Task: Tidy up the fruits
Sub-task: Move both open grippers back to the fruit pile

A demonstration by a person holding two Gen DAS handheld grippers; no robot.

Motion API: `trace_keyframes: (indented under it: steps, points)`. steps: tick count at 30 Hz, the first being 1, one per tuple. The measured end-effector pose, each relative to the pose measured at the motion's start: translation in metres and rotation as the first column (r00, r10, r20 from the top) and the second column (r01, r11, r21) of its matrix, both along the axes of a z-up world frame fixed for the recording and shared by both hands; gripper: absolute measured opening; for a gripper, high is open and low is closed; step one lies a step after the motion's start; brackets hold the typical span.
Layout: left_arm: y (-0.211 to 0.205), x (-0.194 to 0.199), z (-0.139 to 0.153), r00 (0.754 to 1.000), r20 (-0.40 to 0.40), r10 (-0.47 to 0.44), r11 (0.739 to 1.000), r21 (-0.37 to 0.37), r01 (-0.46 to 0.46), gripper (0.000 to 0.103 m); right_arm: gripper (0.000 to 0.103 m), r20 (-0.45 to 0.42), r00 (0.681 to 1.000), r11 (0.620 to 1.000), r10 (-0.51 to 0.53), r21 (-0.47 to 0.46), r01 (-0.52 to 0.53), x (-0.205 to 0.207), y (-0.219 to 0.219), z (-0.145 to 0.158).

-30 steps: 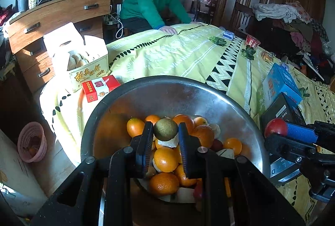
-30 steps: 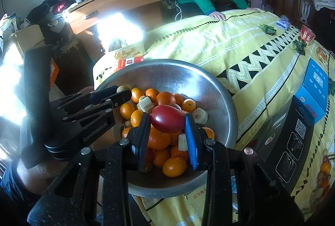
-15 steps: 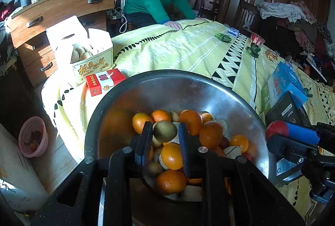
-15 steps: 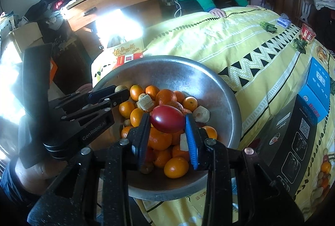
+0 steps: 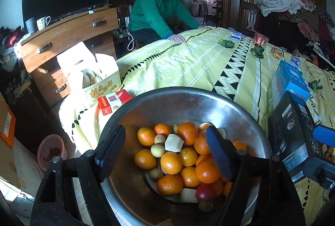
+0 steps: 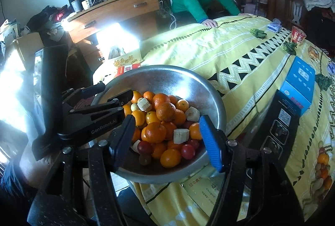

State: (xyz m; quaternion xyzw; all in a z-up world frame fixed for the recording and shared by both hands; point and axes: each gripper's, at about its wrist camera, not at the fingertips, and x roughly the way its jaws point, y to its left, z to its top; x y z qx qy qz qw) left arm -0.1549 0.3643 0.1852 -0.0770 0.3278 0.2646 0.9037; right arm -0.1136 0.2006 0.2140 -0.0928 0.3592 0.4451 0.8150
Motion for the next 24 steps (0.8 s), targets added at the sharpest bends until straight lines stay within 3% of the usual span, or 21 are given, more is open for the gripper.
trace_keyframes:
  steps: [4,18,24]
  points:
    - [-0.029,0.011,0.021,0.999,0.023,-0.044,0.998,0.041,0.043,0.092,0.067,-0.001,0.997,0.997,-0.072,0.016,0.072,-0.003,-0.046,0.002]
    - [-0.14,0.049,0.044,0.974,0.024,-0.227,0.968,0.111,0.223,0.092,0.075,-0.054,0.957,0.957,-0.286,0.034,0.288,-0.005,-0.163,-0.016]
    - [-0.191,0.06,0.044,0.944,0.015,-0.329,0.939,0.112,0.326,0.092,0.076,-0.096,0.93,0.932,-0.355,0.042,0.36,-0.01,-0.211,-0.038]
